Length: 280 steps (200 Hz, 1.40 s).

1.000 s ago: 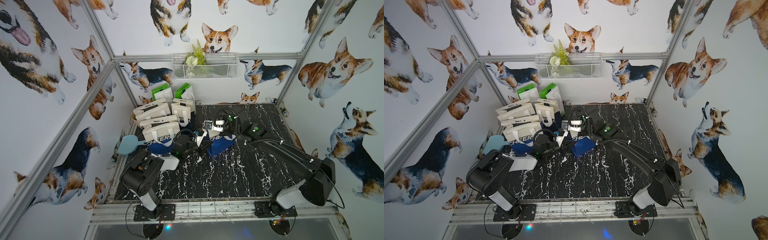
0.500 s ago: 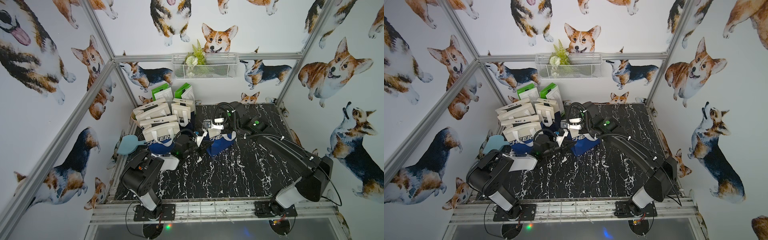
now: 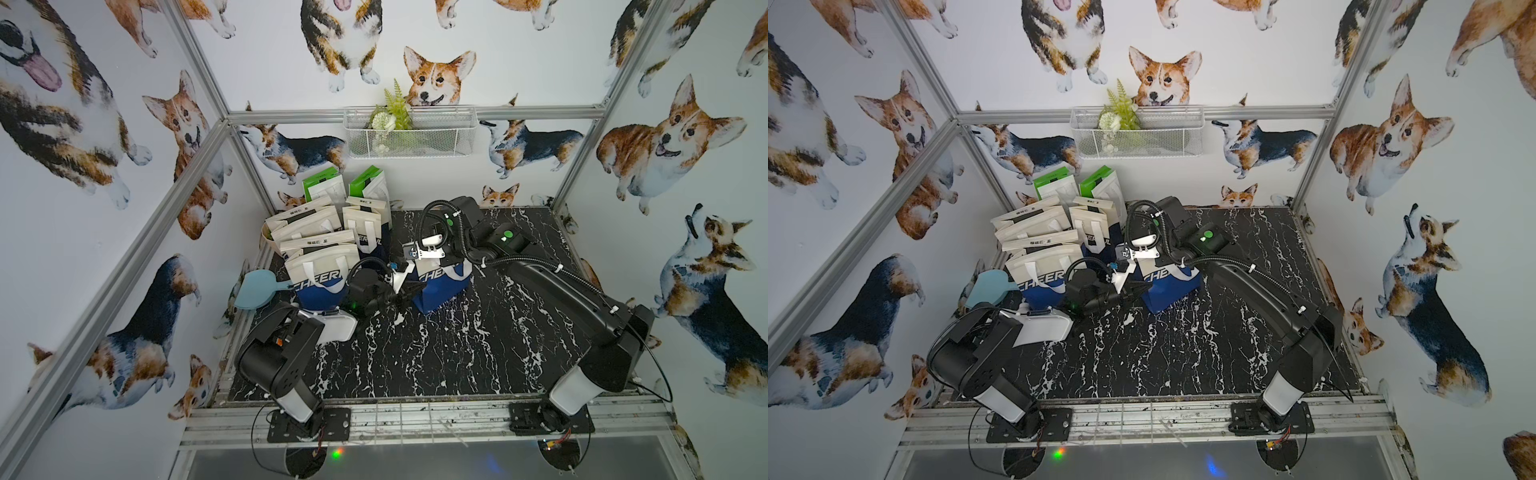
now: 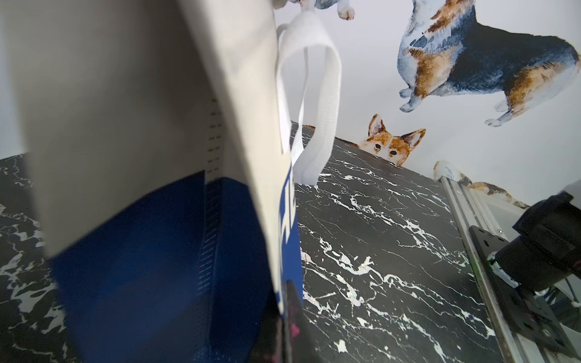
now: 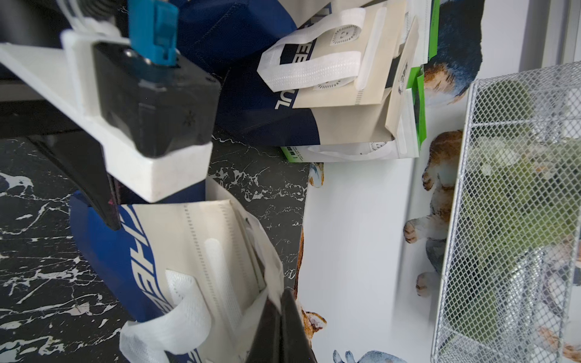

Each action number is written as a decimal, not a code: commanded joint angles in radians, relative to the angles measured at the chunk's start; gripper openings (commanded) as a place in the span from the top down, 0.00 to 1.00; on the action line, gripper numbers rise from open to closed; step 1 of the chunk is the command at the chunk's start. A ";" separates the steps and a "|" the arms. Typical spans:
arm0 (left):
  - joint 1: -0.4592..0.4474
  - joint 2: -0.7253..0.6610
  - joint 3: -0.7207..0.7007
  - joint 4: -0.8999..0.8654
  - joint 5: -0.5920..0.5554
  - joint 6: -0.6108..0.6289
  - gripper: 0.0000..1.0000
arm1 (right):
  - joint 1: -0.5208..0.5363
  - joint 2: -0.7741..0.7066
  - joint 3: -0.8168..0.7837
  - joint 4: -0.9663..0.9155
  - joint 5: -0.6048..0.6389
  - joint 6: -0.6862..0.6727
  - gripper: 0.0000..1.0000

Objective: Open the takeout bag
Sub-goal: Open the takeout bag at the center of the board.

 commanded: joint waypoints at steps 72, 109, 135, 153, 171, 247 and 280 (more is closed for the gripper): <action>-0.005 -0.010 -0.002 -0.043 0.012 0.016 1.00 | -0.002 -0.054 -0.178 0.233 0.022 0.116 0.99; -0.005 -0.012 -0.004 -0.043 0.011 0.016 1.00 | -0.005 -0.065 -0.232 0.281 0.045 0.126 0.79; -0.005 -0.010 -0.002 -0.047 0.008 0.016 1.00 | -0.009 -0.077 -0.259 0.309 0.063 0.122 0.73; -0.005 -0.011 -0.001 -0.047 0.009 0.016 1.00 | -0.017 -0.085 -0.267 0.312 0.076 0.122 0.73; -0.005 -0.012 -0.002 -0.047 0.009 0.017 1.00 | -0.024 -0.098 -0.279 0.317 0.076 0.126 0.74; -0.005 -0.010 -0.001 -0.052 0.006 0.015 1.00 | -0.028 -0.096 -0.274 0.268 0.070 0.128 1.00; -0.006 -0.007 0.003 -0.052 0.006 0.015 1.00 | -0.028 -0.100 -0.226 0.241 0.074 0.112 1.00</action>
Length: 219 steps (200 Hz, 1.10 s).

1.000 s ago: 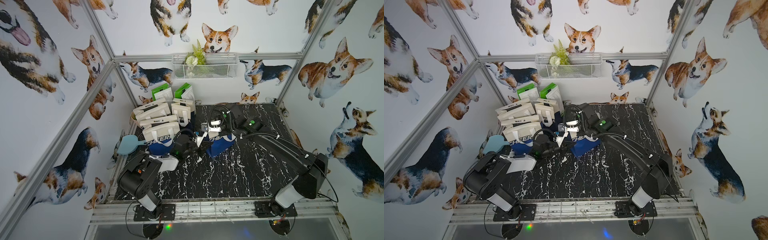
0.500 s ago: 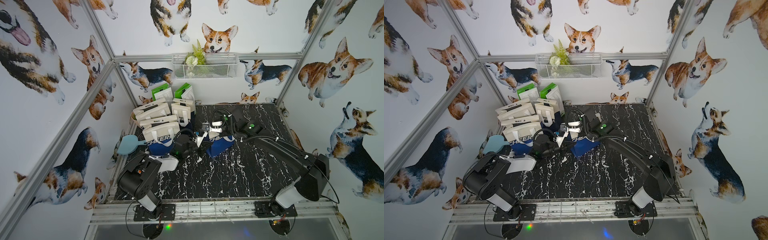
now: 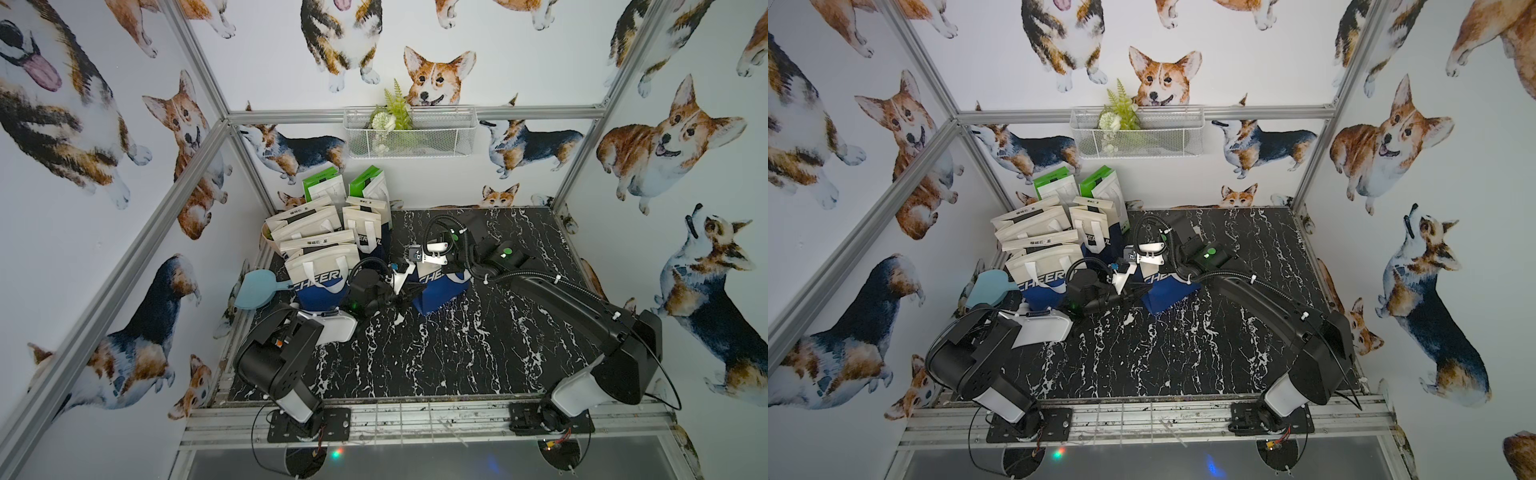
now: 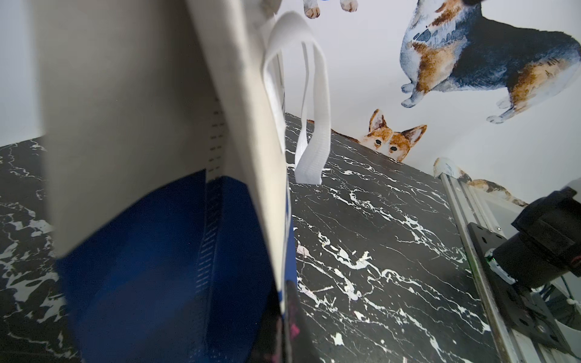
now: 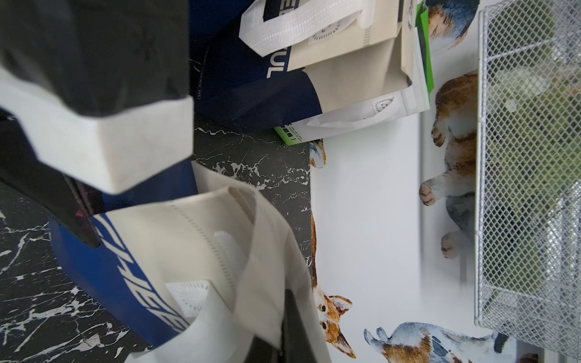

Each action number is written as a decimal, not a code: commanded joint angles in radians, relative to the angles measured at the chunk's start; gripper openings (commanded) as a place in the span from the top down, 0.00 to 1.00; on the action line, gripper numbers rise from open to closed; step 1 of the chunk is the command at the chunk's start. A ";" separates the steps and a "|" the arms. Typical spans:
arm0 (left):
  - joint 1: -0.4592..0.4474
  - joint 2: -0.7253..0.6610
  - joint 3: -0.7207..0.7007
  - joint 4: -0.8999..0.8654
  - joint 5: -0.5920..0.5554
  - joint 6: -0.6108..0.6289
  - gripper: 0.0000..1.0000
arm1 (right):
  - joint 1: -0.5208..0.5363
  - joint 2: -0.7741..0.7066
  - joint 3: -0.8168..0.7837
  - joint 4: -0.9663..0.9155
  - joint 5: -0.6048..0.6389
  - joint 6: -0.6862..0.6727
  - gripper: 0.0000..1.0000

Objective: Open the takeout bag
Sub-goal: Open the takeout bag at the center of the board.

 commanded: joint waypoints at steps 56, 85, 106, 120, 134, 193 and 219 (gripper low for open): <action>-0.001 0.001 0.004 -0.031 0.012 0.013 1.00 | -0.007 0.068 0.201 -0.102 0.032 -0.100 1.00; 0.000 -0.002 0.004 -0.032 0.012 0.013 1.00 | 0.002 0.105 0.235 -0.116 0.101 -0.159 1.00; -0.001 -0.004 0.004 -0.035 0.010 0.015 1.00 | -0.001 0.104 0.223 -0.106 0.098 -0.145 1.00; 0.000 -0.005 0.004 -0.035 0.010 0.016 1.00 | -0.007 0.097 0.202 -0.097 0.085 -0.123 1.00; -0.001 -0.006 0.004 -0.037 0.009 0.016 1.00 | -0.014 0.093 0.176 -0.089 0.082 -0.104 1.00; -0.001 -0.005 0.008 -0.050 0.004 0.023 1.00 | -0.037 0.069 0.093 -0.068 0.041 -0.028 0.75; -0.001 -0.006 0.008 -0.055 0.004 0.024 1.00 | -0.041 0.052 0.056 -0.047 0.031 -0.013 0.75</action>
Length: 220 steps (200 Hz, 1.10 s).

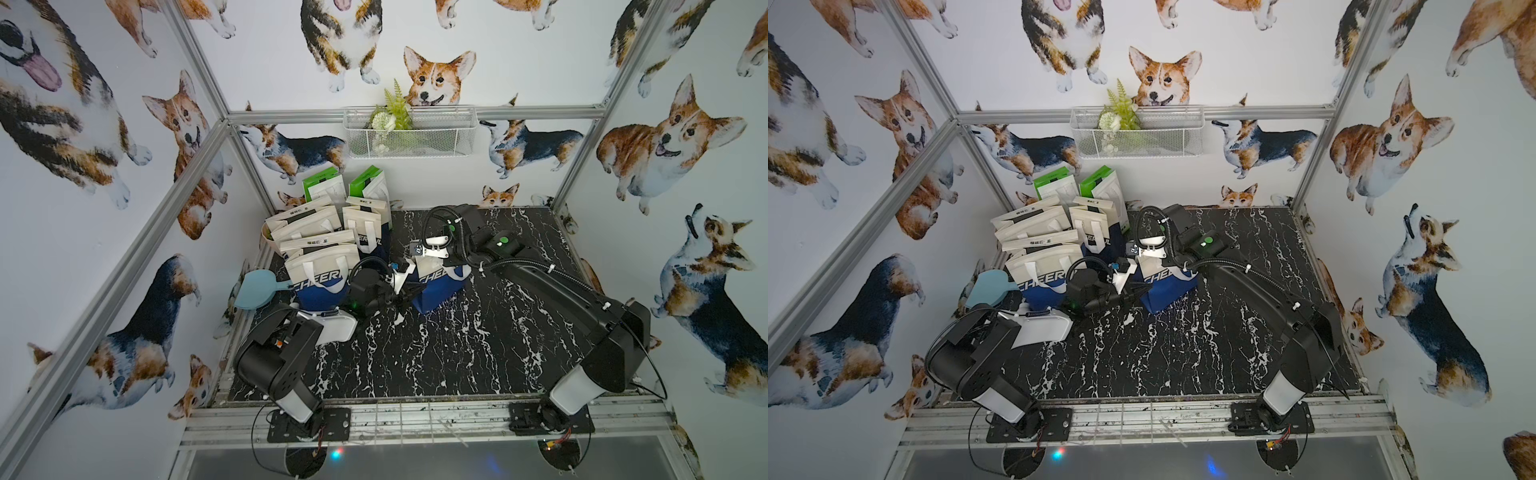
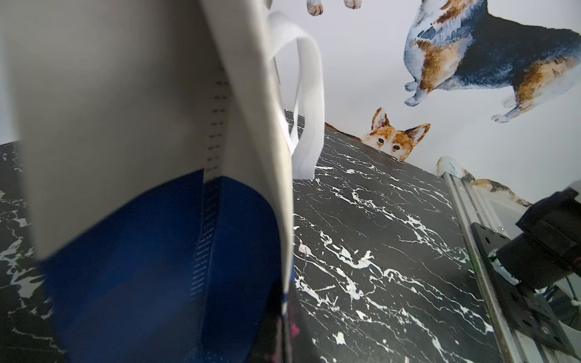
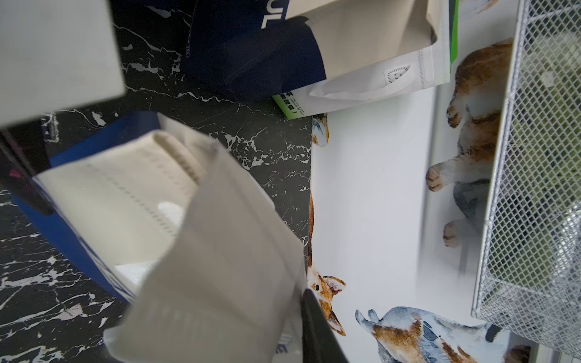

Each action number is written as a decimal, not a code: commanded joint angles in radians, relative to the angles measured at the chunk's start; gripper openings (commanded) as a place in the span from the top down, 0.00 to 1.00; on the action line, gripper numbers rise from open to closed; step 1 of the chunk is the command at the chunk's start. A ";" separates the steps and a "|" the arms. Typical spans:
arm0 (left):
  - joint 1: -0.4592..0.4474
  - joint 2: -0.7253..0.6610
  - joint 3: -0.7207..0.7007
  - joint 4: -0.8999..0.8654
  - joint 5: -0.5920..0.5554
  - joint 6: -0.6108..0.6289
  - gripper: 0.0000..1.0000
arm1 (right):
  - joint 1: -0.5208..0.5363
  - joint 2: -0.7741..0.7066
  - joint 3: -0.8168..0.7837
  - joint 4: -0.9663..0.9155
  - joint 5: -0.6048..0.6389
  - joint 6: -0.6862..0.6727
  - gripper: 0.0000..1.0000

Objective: Open the takeout bag
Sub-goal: Open the takeout bag at the center of the board.

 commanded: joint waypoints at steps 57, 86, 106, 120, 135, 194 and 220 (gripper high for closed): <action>0.000 -0.006 0.002 -0.037 0.010 0.022 1.00 | -0.010 -0.030 -0.035 0.046 0.006 0.038 1.00; 0.000 -0.005 0.003 -0.038 0.011 0.022 1.00 | -0.010 -0.033 -0.007 0.053 0.016 0.043 1.00; 0.000 0.001 0.004 -0.039 0.011 0.021 1.00 | -0.019 -0.023 0.029 0.050 0.021 0.025 1.00; 0.001 0.001 0.006 -0.041 0.012 0.021 1.00 | -0.026 -0.014 0.054 0.041 0.018 0.013 1.00; 0.000 -0.003 0.003 -0.043 0.011 0.023 1.00 | -0.028 -0.004 0.073 0.029 0.022 -0.005 1.00; 0.000 0.004 0.009 -0.047 0.011 0.023 1.00 | -0.028 -0.005 0.061 0.064 0.087 -0.111 1.00; -0.002 0.003 0.008 -0.046 0.010 0.023 1.00 | -0.044 -0.004 0.067 0.053 0.054 -0.055 0.99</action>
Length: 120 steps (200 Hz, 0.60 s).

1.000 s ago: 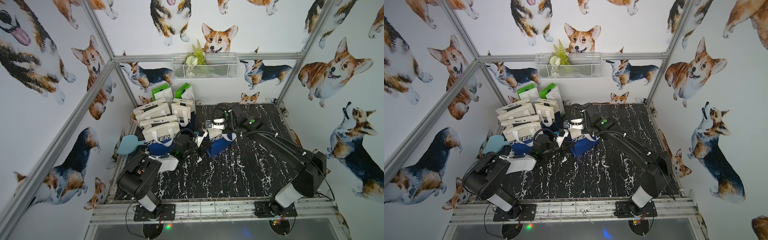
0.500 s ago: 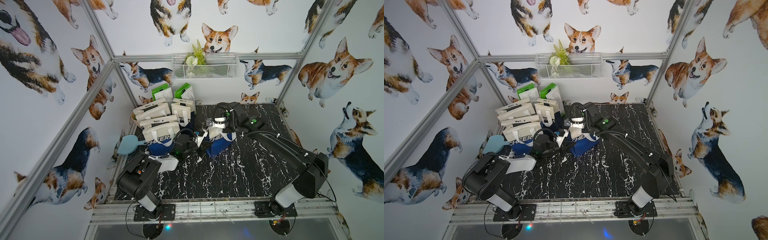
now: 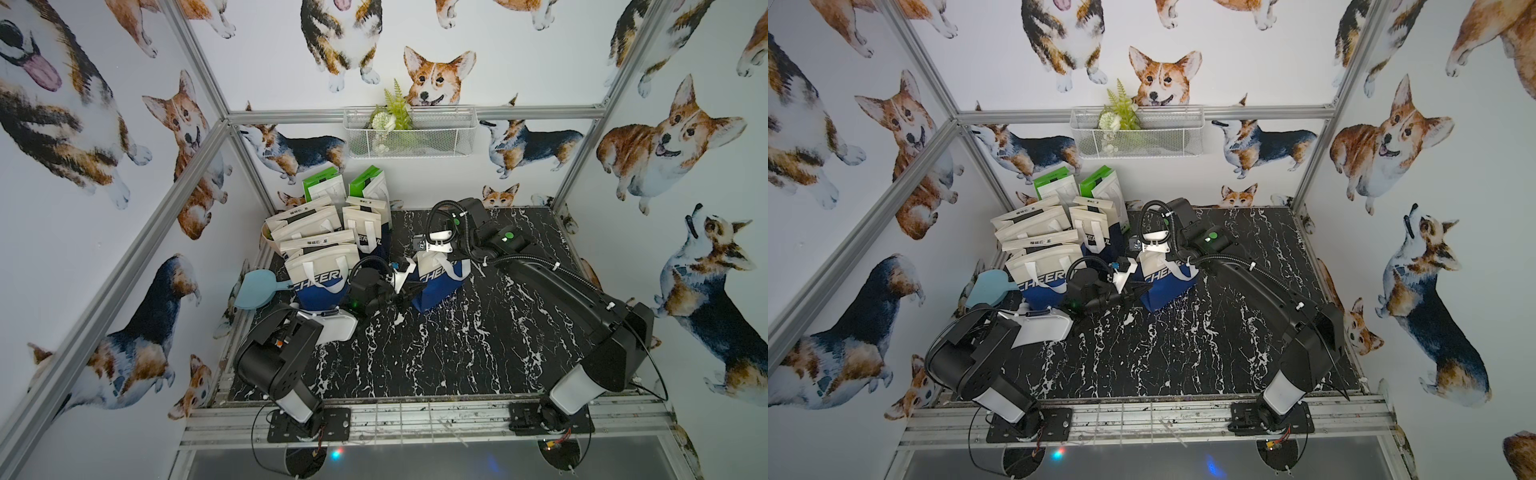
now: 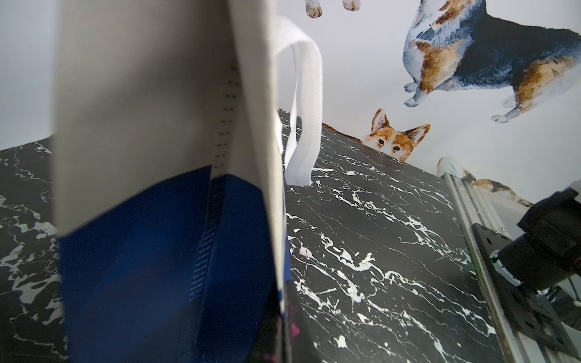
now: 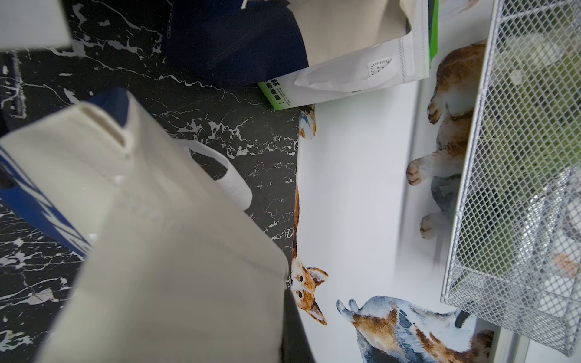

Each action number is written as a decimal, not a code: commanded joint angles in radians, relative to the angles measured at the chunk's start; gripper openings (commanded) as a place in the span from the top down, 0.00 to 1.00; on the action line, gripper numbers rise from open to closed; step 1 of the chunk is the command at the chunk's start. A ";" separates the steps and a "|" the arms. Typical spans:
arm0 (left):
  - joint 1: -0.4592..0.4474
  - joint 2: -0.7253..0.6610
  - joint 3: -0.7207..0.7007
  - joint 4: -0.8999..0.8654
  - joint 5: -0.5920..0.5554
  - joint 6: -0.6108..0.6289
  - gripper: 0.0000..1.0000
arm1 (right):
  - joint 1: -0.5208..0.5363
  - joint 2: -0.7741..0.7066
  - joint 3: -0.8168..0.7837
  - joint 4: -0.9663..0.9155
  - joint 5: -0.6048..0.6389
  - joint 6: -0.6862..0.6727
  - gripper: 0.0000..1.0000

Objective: Open the takeout bag
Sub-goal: Open the takeout bag at the center of the board.

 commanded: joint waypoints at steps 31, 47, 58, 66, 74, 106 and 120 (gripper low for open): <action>-0.001 -0.001 0.000 -0.047 0.007 0.017 1.00 | -0.040 -0.016 -0.036 0.074 -0.005 0.076 0.67; -0.001 0.002 0.002 -0.048 0.003 0.015 1.00 | -0.045 -0.026 -0.068 0.094 -0.017 0.093 0.65; -0.001 0.002 0.002 -0.048 0.003 0.015 1.00 | -0.045 -0.030 -0.080 0.096 -0.026 0.103 0.65; -0.001 0.002 0.002 -0.048 0.003 0.015 1.00 | -0.045 -0.032 -0.087 0.098 -0.027 0.107 0.65; -0.001 0.001 0.002 -0.050 0.003 0.015 1.00 | -0.046 -0.033 -0.093 0.096 -0.027 0.110 0.65; -0.002 -0.001 0.001 -0.052 0.002 0.016 1.00 | -0.048 -0.034 -0.105 0.116 -0.026 0.117 0.75; -0.001 -0.001 0.002 -0.052 0.001 0.016 1.00 | -0.049 -0.034 -0.096 0.119 -0.024 0.124 0.80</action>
